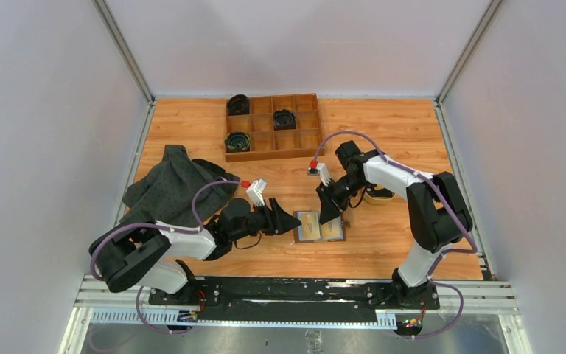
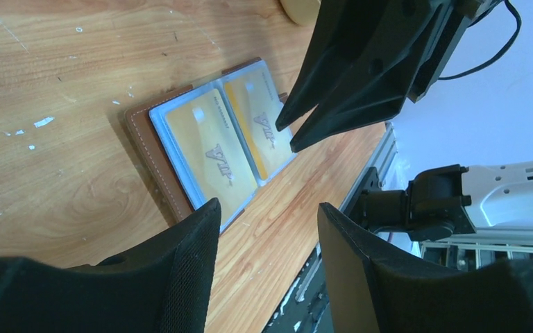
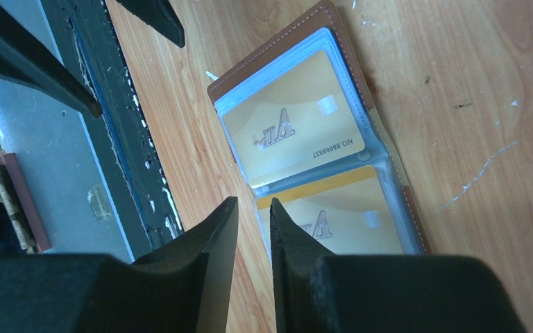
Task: Put the credit cards into the card holder
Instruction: Insert the credit card into the card holder.
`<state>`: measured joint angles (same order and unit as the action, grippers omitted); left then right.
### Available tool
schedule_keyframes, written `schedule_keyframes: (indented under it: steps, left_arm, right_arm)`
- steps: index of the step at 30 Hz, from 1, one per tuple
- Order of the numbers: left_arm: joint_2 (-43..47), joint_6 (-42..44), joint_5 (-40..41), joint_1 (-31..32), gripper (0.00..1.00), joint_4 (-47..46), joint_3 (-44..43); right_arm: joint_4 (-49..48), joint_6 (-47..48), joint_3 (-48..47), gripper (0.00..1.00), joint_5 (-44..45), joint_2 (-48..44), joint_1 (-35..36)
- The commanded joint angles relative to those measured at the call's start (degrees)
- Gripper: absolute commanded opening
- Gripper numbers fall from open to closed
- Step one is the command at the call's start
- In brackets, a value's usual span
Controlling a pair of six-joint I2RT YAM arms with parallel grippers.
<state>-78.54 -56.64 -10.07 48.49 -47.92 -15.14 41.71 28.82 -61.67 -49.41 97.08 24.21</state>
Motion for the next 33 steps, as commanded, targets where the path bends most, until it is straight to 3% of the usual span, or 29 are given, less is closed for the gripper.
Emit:
schedule_keyframes:
  steps: [1, 6, 33]
  left_arm:
    - [-2.41, -0.13, 0.02, 0.47, 0.56, -1.29, -2.06]
    - [-3.54, -0.05, -0.25, 0.55, 0.55, -1.30, -2.44]
    - [1.91, 1.76, 0.87, 0.55, 0.55, -2.04, 1.59]
  right_arm:
    - [0.30, -2.24, -1.17, 0.25, -0.61, 2.26, 0.10]
    - [0.56, -1.58, -1.26, 0.21, 0.08, 2.75, 0.10]
    - [4.78, 5.39, -2.14, 0.22, -0.37, 1.13, 0.22]
